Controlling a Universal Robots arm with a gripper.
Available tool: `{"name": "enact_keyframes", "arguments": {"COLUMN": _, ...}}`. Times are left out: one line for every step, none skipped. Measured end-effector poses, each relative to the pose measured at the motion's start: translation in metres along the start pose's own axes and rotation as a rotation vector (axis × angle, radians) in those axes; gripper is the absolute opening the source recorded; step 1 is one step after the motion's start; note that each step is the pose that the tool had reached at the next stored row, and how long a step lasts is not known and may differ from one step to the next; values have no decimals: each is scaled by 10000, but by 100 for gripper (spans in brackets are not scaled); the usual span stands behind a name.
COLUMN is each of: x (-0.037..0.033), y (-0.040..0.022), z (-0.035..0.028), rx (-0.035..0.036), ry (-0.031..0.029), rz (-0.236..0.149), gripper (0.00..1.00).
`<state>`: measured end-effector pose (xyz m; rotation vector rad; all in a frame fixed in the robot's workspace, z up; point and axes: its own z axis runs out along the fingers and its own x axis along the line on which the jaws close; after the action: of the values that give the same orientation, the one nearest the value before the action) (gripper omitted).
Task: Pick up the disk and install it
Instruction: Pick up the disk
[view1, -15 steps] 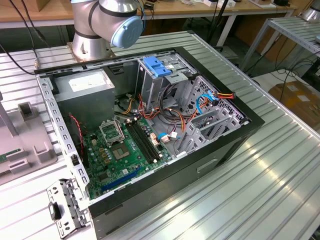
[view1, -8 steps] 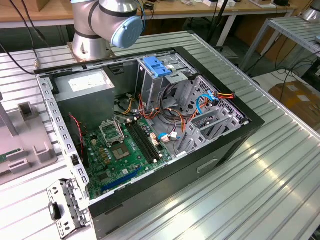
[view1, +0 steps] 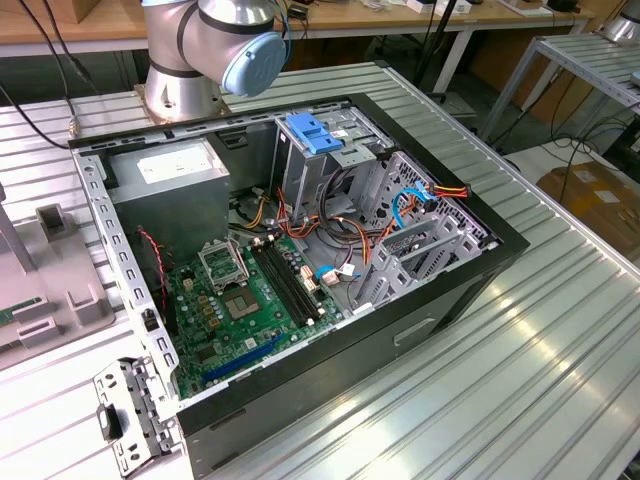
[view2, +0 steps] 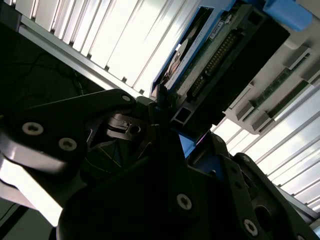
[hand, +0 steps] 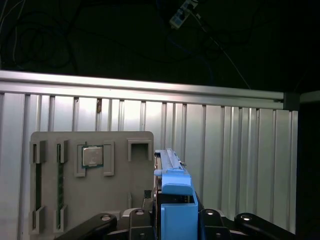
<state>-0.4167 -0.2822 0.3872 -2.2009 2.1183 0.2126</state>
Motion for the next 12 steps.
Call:
{"name": "enact_keyframes", "arguments": {"x": 0, "y": 0, "z": -2, "rx": -1, "ry": -1, "rz": 0, "gripper": 37}}
{"name": "enact_keyframes", "arguments": {"x": -1, "y": 0, "z": -3, "rx": 0, "ry": -3, "rz": 0, "gripper": 37}}
{"name": "enact_keyframes", "arguments": {"x": -1, "y": 0, "z": -5, "rx": 0, "ry": -4, "rz": 0, "gripper": 37}}
{"name": "enact_keyframes", "arguments": {"x": -1, "y": 0, "z": -6, "rx": 0, "ry": -4, "rz": 0, "gripper": 37}}
{"name": "enact_keyframes", "arguments": {"x": -2, "y": 0, "z": -10, "rx": 0, "ry": -7, "rz": 0, "gripper": 37}}
{"name": "enact_keyframes", "arguments": {"x": -2, "y": 1, "z": -14, "rx": 1, "ry": -12, "rz": 0, "gripper": 37}}
{"name": "enact_keyframes", "arguments": {"x": -3, "y": 1, "z": -16, "rx": 0, "ry": -12, "rz": 0, "gripper": 37}}
{"name": "enact_keyframes", "arguments": {"x": -3, "y": 1, "z": -17, "rx": 0, "ry": -13, "rz": -1, "gripper": 37}}
{"name": "enact_keyframes", "arguments": {"x": -3, "y": 1, "z": -21, "rx": 1, "ry": -15, "rz": 0, "gripper": 37}}
{"name": "enact_keyframes", "arguments": {"x": -4, "y": 1, "z": -22, "rx": 0, "ry": -16, "rz": 0, "gripper": 37}}
{"name": "enact_keyframes", "arguments": {"x": -4, "y": 1, "z": -24, "rx": 1, "ry": -16, "rz": -1, "gripper": 37}}
{"name": "enact_keyframes", "arguments": {"x": -4, "y": 1, "z": -26, "rx": 1, "ry": -17, "rz": 0, "gripper": 37}}
